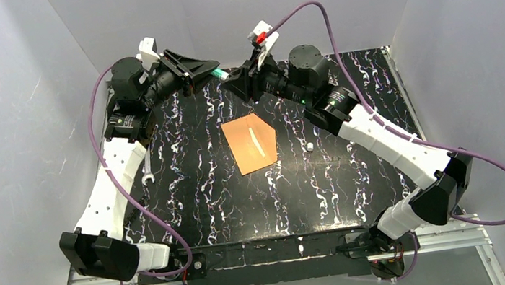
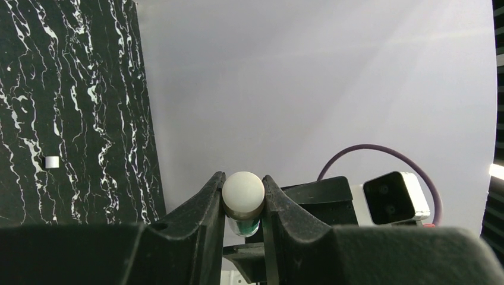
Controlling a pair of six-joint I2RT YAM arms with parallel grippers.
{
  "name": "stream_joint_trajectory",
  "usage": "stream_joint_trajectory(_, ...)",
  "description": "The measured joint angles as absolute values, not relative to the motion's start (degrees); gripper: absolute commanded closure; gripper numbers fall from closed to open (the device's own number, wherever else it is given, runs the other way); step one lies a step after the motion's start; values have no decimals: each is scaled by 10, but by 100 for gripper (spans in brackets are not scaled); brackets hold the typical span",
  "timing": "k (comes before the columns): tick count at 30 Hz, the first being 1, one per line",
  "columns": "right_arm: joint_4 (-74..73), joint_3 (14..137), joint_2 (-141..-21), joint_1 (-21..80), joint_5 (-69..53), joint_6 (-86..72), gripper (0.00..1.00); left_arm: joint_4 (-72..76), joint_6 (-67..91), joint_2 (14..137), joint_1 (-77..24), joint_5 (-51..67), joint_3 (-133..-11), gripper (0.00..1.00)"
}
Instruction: Place the letter into the envelope and seal it
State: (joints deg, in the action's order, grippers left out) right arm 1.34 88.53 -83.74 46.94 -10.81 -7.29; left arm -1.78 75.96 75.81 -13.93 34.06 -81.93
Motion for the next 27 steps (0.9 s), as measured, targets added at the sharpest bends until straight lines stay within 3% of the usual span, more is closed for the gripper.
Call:
stream_joint_trajectory(8,16,885,-837,467,-105,-94,50,-15,770,758,-139,355,-808,100)
stream_joint_trajectory(11,19,885,-837,467,-103,-100,60,-15,769,758,-139,360,-807,100)
stream_joint_trajectory(14,20,886,-837,467,-99,-104,84,-12,770,758,-139,365,-807,100)
stream_joint_trajectory(15,20,886,-837,467,-97,-105,96,-10,769,758,-139,366,-807,100)
stream_joint_trajectory(27,44,899,-836,463,-112,-245,99,83,666,749,-132,405,-814,100)
